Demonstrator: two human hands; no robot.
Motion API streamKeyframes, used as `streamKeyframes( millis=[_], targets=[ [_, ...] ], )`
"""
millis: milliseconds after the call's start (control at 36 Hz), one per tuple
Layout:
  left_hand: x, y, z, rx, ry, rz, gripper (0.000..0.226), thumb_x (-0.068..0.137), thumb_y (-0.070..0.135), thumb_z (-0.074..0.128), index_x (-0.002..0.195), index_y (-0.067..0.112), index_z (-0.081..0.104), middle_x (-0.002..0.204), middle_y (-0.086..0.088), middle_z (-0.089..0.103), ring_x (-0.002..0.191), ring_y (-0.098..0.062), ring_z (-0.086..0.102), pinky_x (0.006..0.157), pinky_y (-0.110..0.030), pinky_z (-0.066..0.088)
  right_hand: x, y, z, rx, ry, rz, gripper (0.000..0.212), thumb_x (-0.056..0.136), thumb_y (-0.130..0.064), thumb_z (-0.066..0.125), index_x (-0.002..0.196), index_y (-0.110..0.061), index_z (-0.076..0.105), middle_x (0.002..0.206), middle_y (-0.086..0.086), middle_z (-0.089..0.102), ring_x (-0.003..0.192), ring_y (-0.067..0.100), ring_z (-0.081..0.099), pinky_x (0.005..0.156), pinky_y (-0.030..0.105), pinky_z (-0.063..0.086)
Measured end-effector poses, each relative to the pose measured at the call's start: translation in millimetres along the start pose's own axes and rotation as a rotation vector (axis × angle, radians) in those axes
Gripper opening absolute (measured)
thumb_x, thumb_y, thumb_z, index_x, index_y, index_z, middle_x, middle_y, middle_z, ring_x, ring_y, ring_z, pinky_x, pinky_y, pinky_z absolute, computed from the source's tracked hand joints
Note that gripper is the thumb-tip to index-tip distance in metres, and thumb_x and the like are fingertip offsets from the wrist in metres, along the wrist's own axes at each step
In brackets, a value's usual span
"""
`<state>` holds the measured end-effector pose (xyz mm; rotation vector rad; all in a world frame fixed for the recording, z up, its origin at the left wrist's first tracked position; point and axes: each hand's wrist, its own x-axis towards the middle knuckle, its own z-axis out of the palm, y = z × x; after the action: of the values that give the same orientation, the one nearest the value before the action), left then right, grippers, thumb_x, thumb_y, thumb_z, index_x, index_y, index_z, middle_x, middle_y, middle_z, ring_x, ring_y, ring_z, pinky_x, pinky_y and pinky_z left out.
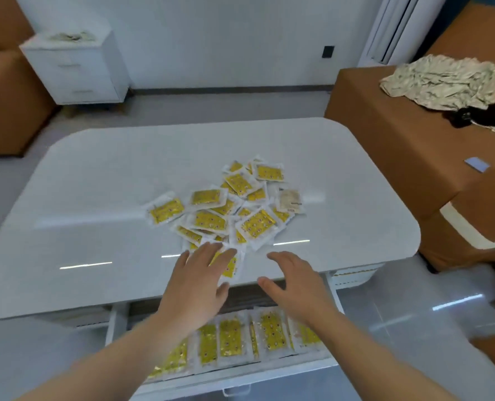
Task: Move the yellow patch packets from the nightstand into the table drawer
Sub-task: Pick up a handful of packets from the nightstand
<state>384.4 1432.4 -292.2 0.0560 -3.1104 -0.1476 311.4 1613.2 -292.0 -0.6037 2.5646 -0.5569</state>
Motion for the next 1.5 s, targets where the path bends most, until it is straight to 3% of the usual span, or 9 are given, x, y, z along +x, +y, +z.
streamKeyframes(
  millis=[194, 306, 361, 444, 583, 778, 972, 1194, 1500],
  targets=[
    [-11.8, -44.9, -125.5, -0.017, 0.068, -0.070, 0.066, 0.054, 0.030, 0.083, 0.115, 0.019, 0.059, 0.109, -0.010, 0.067, 0.095, -0.032, 0.068, 0.072, -0.049, 0.055, -22.8, -100.2, -87.8, -0.064, 0.084, -0.078, 0.058, 0.093, -0.052, 0.040, 0.145, -0.030, 0.025, 0.155, -0.005, 0.018, 0.143, 0.015, 0.015, 0.114, 0.033, 0.017],
    [-29.2, -63.8, -162.9, -0.115, -0.013, -0.185, 0.069, 0.069, 0.042, 0.051, 0.135, 0.022, 0.046, 0.137, -0.009, 0.051, 0.126, -0.031, 0.049, 0.099, -0.055, 0.037, -29.3, -140.7, -103.8, -0.069, 0.072, -0.067, 0.061, 0.092, -0.053, 0.041, 0.145, -0.031, 0.022, 0.157, -0.002, 0.011, 0.144, 0.018, 0.009, 0.115, 0.036, 0.013],
    [-39.0, -73.1, -174.3, -0.157, -0.028, -0.254, 0.072, 0.076, 0.051, 0.037, 0.145, 0.027, 0.031, 0.152, -0.004, 0.030, 0.141, -0.025, 0.026, 0.112, -0.051, 0.018, -31.4, -160.6, -101.1, -0.075, 0.046, -0.056, 0.063, 0.092, -0.054, 0.041, 0.146, -0.031, 0.019, 0.158, -0.002, 0.007, 0.145, 0.019, 0.006, 0.115, 0.038, 0.012],
    [-53.4, -93.6, -182.7, -0.122, -0.077, -0.340, 0.070, 0.090, 0.045, 0.044, 0.149, 0.032, 0.009, 0.158, 0.003, 0.007, 0.146, -0.019, 0.005, 0.115, -0.048, 0.002, -34.4, -192.5, -89.4, -0.096, 0.008, -0.056, 0.065, 0.092, -0.054, 0.040, 0.148, -0.031, 0.016, 0.158, -0.001, 0.003, 0.146, 0.022, 0.002, 0.116, 0.040, 0.009],
    [-70.9, -152.7, -191.6, -0.115, -0.093, -0.437, 0.071, 0.093, 0.046, 0.042, 0.149, 0.033, 0.000, 0.158, 0.003, 0.001, 0.146, -0.018, -0.001, 0.115, -0.049, -0.001, -25.6, -251.3, -58.9, -0.136, -0.016, -0.051, 0.066, 0.092, -0.055, 0.038, 0.148, -0.032, 0.011, 0.158, -0.002, -0.002, 0.146, 0.022, -0.002, 0.116, 0.042, 0.008],
    [-99.6, -280.6, -199.5, -0.122, -0.156, -0.397, 0.073, 0.095, 0.048, 0.034, 0.147, 0.030, -0.014, 0.158, 0.002, -0.009, 0.146, -0.019, -0.010, 0.116, -0.046, -0.006, 16.2, -369.4, -2.3, -0.117, -0.002, 0.025, 0.067, 0.092, -0.055, 0.037, 0.149, -0.034, 0.008, 0.159, -0.001, -0.004, 0.146, 0.024, -0.004, 0.116, 0.042, 0.007],
    [-112.6, -430.4, -224.8, -0.135, -0.178, -0.382, 0.072, 0.094, 0.047, 0.037, 0.148, 0.031, -0.007, 0.158, 0.003, -0.002, 0.146, -0.018, -0.003, 0.116, -0.047, -0.002, 64.6, -505.1, 60.7, -0.034, -0.041, 0.065, 0.066, 0.093, -0.053, 0.037, 0.149, -0.034, 0.007, 0.159, -0.001, -0.004, 0.146, 0.024, -0.004, 0.116, 0.039, 0.006],
    [-88.6, -556.0, -226.5, -0.184, -0.270, -0.428, 0.070, 0.094, 0.041, 0.040, 0.149, 0.033, -0.002, 0.158, 0.005, -0.002, 0.146, -0.019, -0.006, 0.115, -0.047, -0.005, 153.0, -601.9, 101.4, -0.041, -0.101, 0.088, 0.064, 0.094, -0.052, 0.036, 0.149, -0.032, 0.008, 0.159, 0.001, -0.001, 0.146, 0.026, 0.001, 0.116, 0.041, 0.009],
    [65.8, -727.1, -234.3, -0.097, -0.308, -0.349, 0.067, 0.095, 0.041, 0.038, 0.148, 0.035, -0.003, 0.157, 0.007, -0.002, 0.146, -0.017, -0.003, 0.115, -0.046, -0.001, 377.8, -714.6, 81.5, -0.036, -0.073, 0.058, 0.063, 0.095, -0.050, 0.034, 0.149, -0.030, 0.009, 0.158, 0.002, 0.003, 0.145, 0.026, 0.005, 0.115, 0.040, 0.013]
  ],
)
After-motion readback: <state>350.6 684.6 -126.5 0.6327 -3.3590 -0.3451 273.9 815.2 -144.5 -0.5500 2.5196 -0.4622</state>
